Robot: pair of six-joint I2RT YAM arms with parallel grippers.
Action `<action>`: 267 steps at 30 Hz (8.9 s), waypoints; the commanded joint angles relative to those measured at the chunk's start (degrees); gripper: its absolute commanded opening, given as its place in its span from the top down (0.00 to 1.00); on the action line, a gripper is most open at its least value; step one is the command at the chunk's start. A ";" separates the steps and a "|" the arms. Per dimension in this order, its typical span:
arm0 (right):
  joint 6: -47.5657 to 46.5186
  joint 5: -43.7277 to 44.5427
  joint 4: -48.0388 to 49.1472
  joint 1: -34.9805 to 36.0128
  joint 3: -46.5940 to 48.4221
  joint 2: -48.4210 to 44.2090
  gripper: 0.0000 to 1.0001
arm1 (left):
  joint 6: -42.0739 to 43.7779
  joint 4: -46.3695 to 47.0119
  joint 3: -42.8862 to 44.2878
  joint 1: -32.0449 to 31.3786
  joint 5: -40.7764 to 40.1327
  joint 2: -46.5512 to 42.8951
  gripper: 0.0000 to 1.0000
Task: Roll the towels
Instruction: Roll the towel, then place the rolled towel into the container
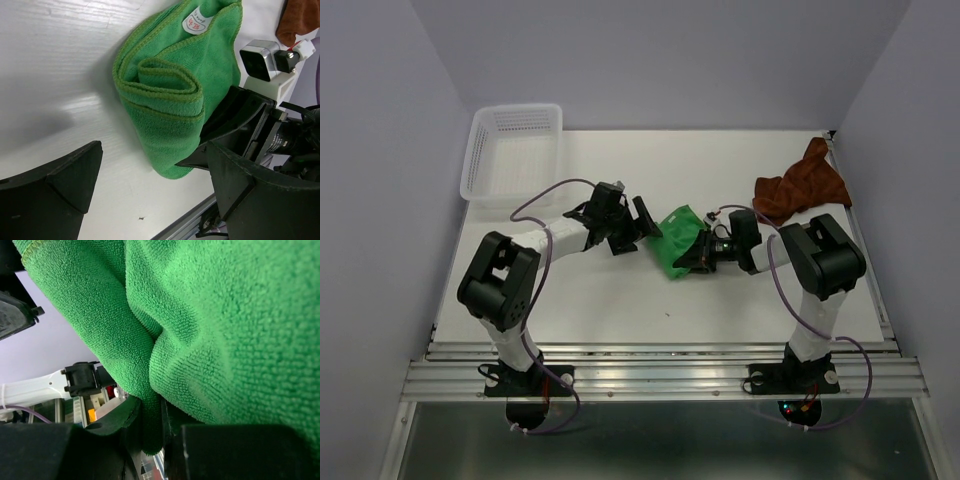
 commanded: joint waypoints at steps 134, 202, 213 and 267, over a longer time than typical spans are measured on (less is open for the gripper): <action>-15.09 6.23 -18.64 -4.15 10.94 -2.71 0.57 | 1.80 -5.20 16.14 -2.52 -1.31 14.20 0.85; -44.11 88.69 -23.58 43.76 6.99 -13.71 0.23 | -2.42 -21.82 12.36 -6.30 -13.01 5.76 1.00; -38.32 88.79 -20.94 43.15 4.62 -13.97 0.89 | -2.95 -21.03 12.18 -6.21 -12.22 4.97 0.81; 1.33 2.03 -17.69 -6.42 12.26 3.34 0.95 | 0.57 -4.61 14.47 -5.07 -5.10 9.09 0.01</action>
